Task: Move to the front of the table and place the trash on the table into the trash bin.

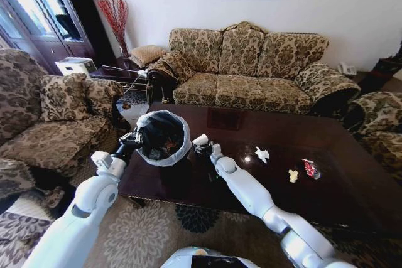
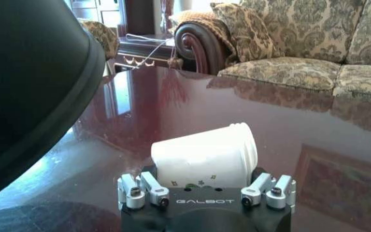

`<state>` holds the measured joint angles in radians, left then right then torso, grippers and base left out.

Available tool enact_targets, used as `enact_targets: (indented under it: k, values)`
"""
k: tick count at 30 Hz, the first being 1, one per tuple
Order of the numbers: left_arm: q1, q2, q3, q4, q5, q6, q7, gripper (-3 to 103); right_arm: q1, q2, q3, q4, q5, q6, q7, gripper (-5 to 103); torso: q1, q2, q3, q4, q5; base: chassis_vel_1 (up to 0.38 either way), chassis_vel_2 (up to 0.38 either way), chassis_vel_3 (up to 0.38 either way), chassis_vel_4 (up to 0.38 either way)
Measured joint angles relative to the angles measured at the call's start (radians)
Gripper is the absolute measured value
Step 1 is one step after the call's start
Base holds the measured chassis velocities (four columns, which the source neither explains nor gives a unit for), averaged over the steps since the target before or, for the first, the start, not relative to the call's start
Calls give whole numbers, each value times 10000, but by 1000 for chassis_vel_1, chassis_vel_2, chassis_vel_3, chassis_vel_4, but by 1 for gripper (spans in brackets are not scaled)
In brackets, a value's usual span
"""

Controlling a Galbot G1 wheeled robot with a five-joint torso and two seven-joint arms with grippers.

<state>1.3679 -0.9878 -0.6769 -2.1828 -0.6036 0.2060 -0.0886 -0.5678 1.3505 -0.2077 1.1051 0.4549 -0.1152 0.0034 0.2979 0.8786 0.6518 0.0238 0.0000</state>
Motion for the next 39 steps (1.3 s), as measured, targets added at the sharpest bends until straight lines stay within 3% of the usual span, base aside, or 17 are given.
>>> enact_targets:
  k: [6,13,15,17,23,29,32,39]
  values:
    - [17,-9,-7,-56,2,21,-10,3,-192,-265,201,680,5,42,144,78,0,0,0,0,2,0,0,0,0]
    - [41,-47,-13,-70,19,23,-18,3,-561,-1218,714,2413,-296,344,431,78,0,0,0,-3,2,0,0,0,0]
    - [41,-90,21,-69,36,23,-11,3,-669,-1929,1014,3827,-357,384,619,78,0,0,1,-3,8,0,0,0,0]
    - [38,-99,46,-63,47,23,1,3,-652,-2195,1113,4378,-323,380,677,78,0,0,0,0,1,0,0,0,0]
    - [28,-133,131,15,129,25,11,3,-91,-3517,1092,7170,867,-191,924,78,0,0,0,0,0,0,0,0,0]
    - [91,-148,145,24,234,26,37,3,642,-4477,472,9371,2397,-815,1022,78,-1,1,-1,0,0,0,0,0,0]
    - [130,-193,172,-9,290,36,46,3,1074,-4550,-124,9900,2982,-1070,1070,78,-1,1,-1,-2,2,0,0,0,0]
    - [133,-108,177,-80,306,86,53,3,2075,-4255,-1868,10322,3300,-1318,1234,78,0,0,-1,3,-2,0,0,0,0]
